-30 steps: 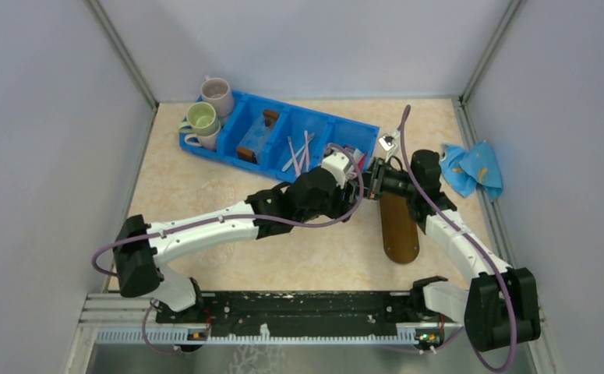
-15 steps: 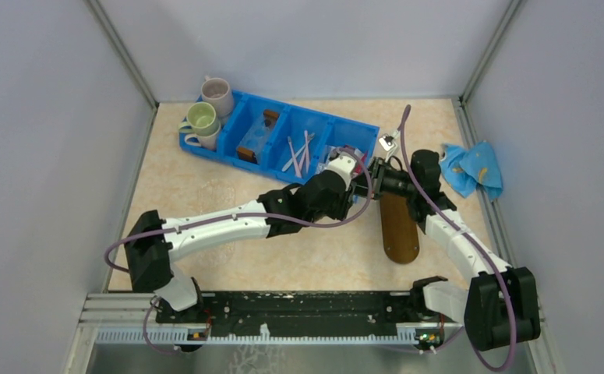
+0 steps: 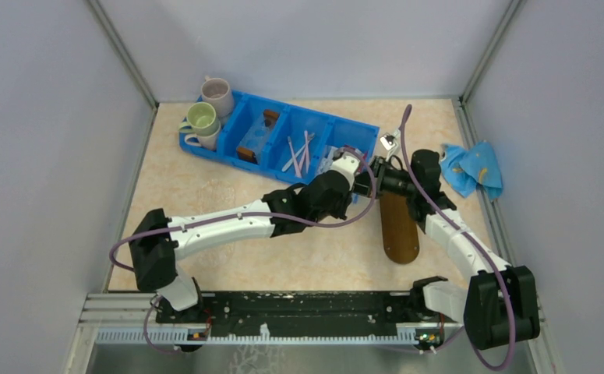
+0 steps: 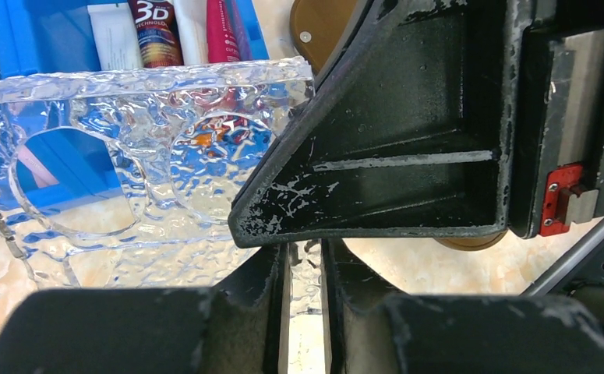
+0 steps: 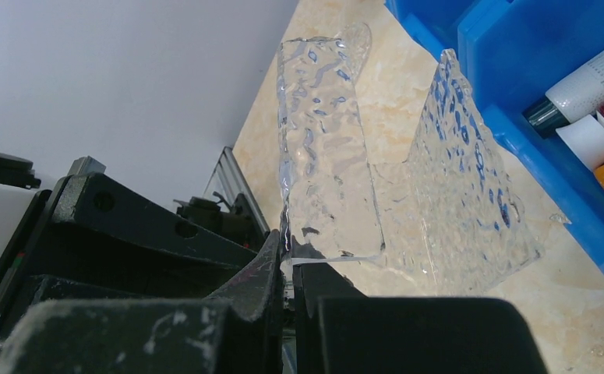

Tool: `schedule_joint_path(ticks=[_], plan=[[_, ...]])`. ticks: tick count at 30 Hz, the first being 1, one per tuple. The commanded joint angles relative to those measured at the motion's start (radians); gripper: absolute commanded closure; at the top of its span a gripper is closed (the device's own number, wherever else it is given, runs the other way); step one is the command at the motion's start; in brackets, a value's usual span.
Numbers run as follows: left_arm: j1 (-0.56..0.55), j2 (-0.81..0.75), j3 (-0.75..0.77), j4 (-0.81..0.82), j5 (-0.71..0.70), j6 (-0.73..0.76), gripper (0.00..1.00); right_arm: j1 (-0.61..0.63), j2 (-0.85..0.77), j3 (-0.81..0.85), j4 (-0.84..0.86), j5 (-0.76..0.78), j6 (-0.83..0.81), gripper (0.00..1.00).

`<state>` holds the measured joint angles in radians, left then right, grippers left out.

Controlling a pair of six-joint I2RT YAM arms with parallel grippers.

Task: Prepare toiletry sets of a toothbrush and toothpaste on the tray
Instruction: Place the toothpaste holder at the center of the board.

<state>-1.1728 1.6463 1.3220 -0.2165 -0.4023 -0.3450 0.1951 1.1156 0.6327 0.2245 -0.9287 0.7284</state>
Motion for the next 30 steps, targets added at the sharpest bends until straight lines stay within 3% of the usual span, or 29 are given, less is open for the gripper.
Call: schedule_joint_path(ticks=[1, 12, 18, 24, 30], plan=[[-0.001, -0.002, 0.012, 0.031, -0.006, 0.029, 0.98, 0.004, -0.007, 0.011, 0.052, -0.048, 0.019, 0.96], [0.001, -0.054, -0.064, 0.049, 0.003, 0.085, 1.00, 0.003, -0.014, 0.011, 0.054, -0.067, -0.012, 0.41], [0.002, -0.134, -0.140, 0.047, 0.003, 0.143, 1.00, 0.003, -0.015, 0.051, -0.046, -0.101, -0.163, 0.33], [0.016, -0.198, -0.202, -0.005, 0.041, 0.188, 1.00, 0.003, -0.030, 0.079, -0.092, -0.303, -0.332, 0.31], [0.027, -0.240, -0.233, -0.086, 0.095, 0.232, 1.00, 0.001, -0.053, 0.201, -0.469, -0.270, -0.688, 0.31]])
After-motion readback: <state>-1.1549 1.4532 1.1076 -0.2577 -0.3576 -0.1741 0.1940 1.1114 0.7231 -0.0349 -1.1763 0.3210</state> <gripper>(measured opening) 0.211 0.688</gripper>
